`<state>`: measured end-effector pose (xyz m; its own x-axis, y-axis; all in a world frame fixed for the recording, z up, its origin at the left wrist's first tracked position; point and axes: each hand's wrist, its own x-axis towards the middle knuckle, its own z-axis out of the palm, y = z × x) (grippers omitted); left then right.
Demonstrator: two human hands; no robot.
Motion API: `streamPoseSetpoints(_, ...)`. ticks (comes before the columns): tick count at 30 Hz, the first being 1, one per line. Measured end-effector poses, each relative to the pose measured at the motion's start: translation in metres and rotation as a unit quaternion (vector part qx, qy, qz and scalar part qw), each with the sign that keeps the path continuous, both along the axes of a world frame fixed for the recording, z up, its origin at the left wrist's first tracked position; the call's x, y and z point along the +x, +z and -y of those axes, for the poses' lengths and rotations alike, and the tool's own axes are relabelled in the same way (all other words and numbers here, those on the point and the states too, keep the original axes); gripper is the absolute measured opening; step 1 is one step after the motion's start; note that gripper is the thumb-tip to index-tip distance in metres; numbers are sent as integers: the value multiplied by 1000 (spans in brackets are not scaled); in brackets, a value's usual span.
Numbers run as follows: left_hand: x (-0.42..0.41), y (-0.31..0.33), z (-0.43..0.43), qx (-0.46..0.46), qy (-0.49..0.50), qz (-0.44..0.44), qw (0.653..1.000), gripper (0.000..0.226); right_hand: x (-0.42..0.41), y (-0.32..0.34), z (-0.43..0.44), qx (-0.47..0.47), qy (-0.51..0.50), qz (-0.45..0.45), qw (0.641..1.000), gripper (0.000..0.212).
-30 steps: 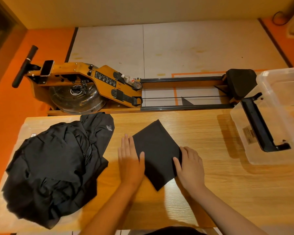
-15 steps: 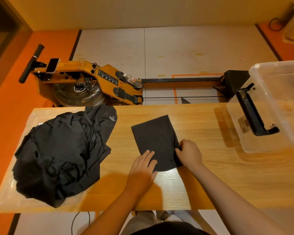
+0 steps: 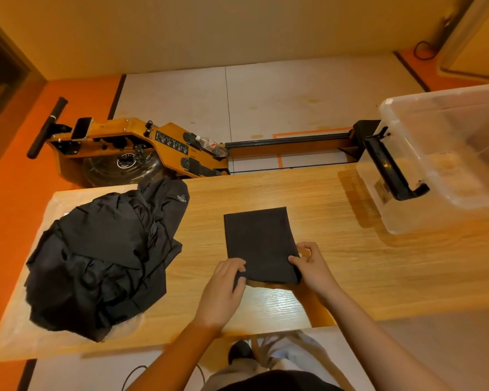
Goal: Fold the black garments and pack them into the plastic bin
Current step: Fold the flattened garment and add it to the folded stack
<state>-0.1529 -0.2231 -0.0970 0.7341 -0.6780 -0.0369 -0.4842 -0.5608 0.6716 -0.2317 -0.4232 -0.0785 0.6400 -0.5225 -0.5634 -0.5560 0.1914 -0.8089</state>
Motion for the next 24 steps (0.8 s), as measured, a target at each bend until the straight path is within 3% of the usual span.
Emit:
streamPoseSetpoints(3, -3, 7, -1, -36, 34, -76, 996, 19, -6, 9, -4, 87, -17, 40, 995, 31)
streamPoseSetpoints(6, -2, 7, -3, -52, 40, -93, 993, 15, -10, 12, -5, 95, -23, 45, 994, 30)
streamPoseSetpoints(14, -10, 0, -17, 7, -15, -53, 998, 54, -27, -10, -10, -25, 7, 8, 1000, 17)
streamPoseSetpoints(18, -18, -4, -23, 35, -47, -31, 998, 44, -37, -25, -10, -114, 33, -59, 991, 10)
streamPoseSetpoints(24, 4, 2, -15, 19, -17, 37, 999, 18, -22, -17, 5, -310, 89, -106, 940, 14)
